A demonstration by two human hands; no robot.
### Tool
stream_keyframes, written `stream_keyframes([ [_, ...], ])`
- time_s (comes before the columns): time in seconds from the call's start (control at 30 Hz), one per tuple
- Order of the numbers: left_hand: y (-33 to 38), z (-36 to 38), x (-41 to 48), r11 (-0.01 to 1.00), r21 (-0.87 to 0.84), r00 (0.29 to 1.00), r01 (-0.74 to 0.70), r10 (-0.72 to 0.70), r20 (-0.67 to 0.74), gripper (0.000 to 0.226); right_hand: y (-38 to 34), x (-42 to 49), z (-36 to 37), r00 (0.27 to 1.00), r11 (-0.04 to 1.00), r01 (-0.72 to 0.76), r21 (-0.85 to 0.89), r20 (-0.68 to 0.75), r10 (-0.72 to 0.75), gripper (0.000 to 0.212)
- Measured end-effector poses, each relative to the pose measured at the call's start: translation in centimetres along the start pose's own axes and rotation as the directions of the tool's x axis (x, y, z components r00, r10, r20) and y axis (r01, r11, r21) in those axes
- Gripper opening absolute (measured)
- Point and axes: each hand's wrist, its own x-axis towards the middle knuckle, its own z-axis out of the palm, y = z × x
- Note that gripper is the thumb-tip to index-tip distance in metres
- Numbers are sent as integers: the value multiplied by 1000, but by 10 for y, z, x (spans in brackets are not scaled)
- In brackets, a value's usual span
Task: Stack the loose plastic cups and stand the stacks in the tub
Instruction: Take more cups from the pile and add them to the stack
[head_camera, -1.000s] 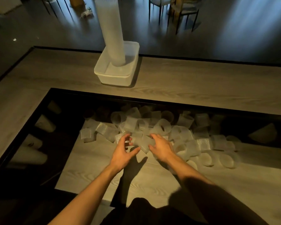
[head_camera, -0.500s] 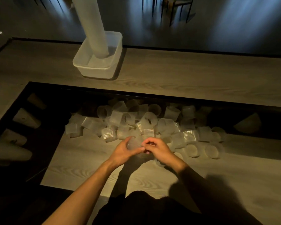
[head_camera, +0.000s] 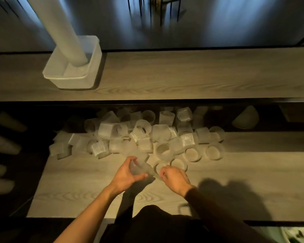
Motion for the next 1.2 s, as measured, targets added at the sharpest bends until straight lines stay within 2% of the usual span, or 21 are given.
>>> stream_keyframes([
  [0.07, -3, -4, -1, 999, 37, 1000, 12, -13, 20, 81, 1, 1, -5, 991, 974, -76, 214, -93, 98, 11],
  [0.1, -7, -7, -2, 997, 71, 999, 22, -25, 35, 83, 0, 1, -10, 979, 908, -108, 404, -117, 169, 7],
  [0.17, -10, -10, -3, 987, 161, 997, 27, -39, 70, 89, -5, 4, -24, 961, 655, -99, 749, -100, 259, 3],
  [0.2, -10, -10, -3, 980, 195, 995, 24, -41, 87, 92, -10, 3, -32, 968, 542, -73, 837, -71, 239, 4],
  [0.23, -8, -8, -3, 977, 212, 995, 21, -42, 93, 94, -17, 3, -40, 982, 473, -59, 879, -33, 184, 6],
  [0.27, -5, -6, -2, 977, 213, 995, 13, -33, 89, 97, -24, 3, -46, 994, 460, -50, 887, 0, 108, 8],
  [0.33, -1, -1, 2, 981, 196, 998, -10, -1, 57, 101, -35, 3, -48, 1000, 526, -17, 850, 24, -8, 11],
  [0.4, 3, 0, 4, 983, 182, 999, -28, 23, 31, 97, -37, 6, -43, 1000, 596, 18, 803, -8, -20, 10],
  [0.53, 2, -5, 4, 978, 205, 999, -48, 47, 9, 99, -32, 6, -43, 999, 600, 31, 799, -6, -44, 3],
  [0.63, 3, -2, 3, 977, 200, 998, -68, 67, 10, 91, -32, 4, -44, 997, 590, 14, 807, 33, -68, 13],
  [0.73, 8, 2, 3, 984, 159, 997, -77, 81, -19, 88, -32, 7, -43, 998, 664, 23, 747, 19, -56, 13],
  [0.87, 8, -1, 6, 981, 171, 995, -88, 94, -24, 101, -29, 10, -39, 996, 766, 89, 636, -32, -89, 12],
  [1.0, 10, -3, 5, 964, 247, 995, -98, 99, 8, 100, -26, 12, -39, 987, 827, 107, 552, 42, -156, 18],
  [1.1, 10, -1, 2, 964, 246, 995, -97, 93, 31, 98, -28, 15, -43, 989, 848, 75, 525, 71, -131, 32],
  [1.2, 6, -1, -2, 969, 233, 997, -77, 70, 39, 98, -29, 15, -51, 992, 852, -9, 524, 112, -58, 66],
])
